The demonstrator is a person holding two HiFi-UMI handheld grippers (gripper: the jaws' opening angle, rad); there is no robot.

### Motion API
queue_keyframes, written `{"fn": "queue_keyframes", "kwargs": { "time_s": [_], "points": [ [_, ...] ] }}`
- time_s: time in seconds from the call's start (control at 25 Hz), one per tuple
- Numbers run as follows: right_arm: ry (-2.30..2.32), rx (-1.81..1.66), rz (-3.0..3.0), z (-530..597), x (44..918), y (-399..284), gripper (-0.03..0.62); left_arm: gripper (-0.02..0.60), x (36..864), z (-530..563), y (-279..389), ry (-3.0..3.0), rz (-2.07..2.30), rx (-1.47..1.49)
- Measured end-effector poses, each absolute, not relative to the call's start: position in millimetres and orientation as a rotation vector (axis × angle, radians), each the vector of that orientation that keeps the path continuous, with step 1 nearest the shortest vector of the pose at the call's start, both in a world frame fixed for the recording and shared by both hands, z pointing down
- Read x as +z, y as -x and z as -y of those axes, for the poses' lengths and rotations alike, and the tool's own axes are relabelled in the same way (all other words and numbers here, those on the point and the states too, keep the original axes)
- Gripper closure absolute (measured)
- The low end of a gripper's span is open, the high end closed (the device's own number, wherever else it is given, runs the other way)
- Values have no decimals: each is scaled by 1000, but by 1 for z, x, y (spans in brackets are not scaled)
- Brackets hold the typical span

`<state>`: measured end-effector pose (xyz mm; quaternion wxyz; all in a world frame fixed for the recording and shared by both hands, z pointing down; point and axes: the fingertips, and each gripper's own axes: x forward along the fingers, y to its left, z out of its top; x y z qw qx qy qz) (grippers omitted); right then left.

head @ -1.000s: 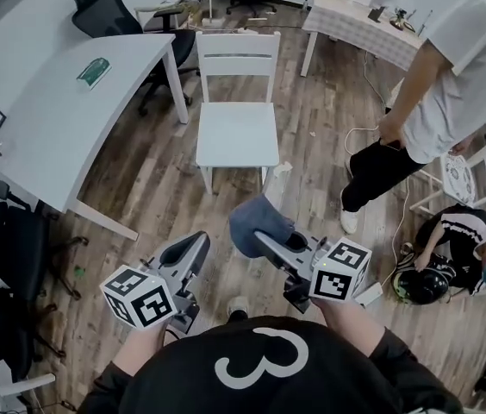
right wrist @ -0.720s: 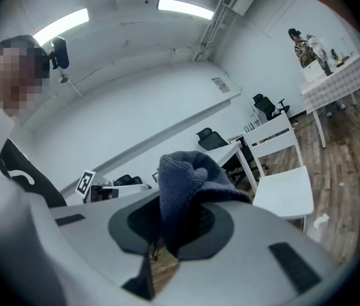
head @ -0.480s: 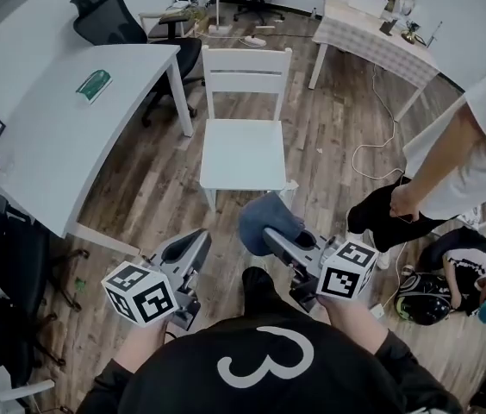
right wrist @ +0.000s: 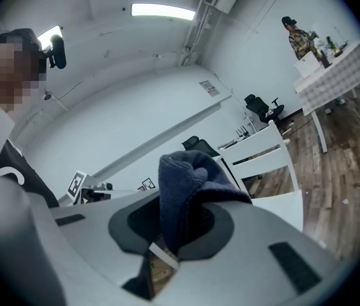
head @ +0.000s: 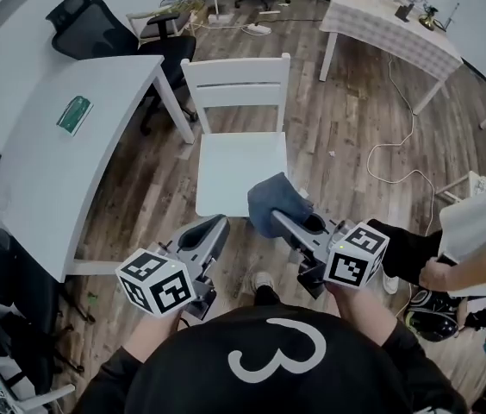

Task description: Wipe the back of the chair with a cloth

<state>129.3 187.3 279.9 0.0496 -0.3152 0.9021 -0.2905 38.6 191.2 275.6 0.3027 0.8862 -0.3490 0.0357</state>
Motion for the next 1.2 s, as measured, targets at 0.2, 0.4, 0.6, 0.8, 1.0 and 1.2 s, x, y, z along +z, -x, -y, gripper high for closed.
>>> {"fn": "queue_keyframes", "kwargs": {
  "time_s": [0.2,0.4,0.6,0.8,1.0,1.2],
  "points": [
    [990,-844,-2743,-142,270,-150,543,568,277,-157,-57,-2331,921,120],
    [1008,-828,-2723,-109,268,-156,543,568,268,-122,-57,-2351,934,102],
    [1024,-822,-2751,-73,270,-142,543,568,270,-86,-46,-2338,917,86],
    [1041,-873,-2748,-21,279,-127,543,568,284,-34,-29,-2298,896,76],
    [1072,-903,-2759,39,285,-106,543,568,296,25,-4,-2260,885,72],
    [1122,-901,-2765,98,290,-81,543,568,303,81,24,-2243,874,81]
  ]
}}
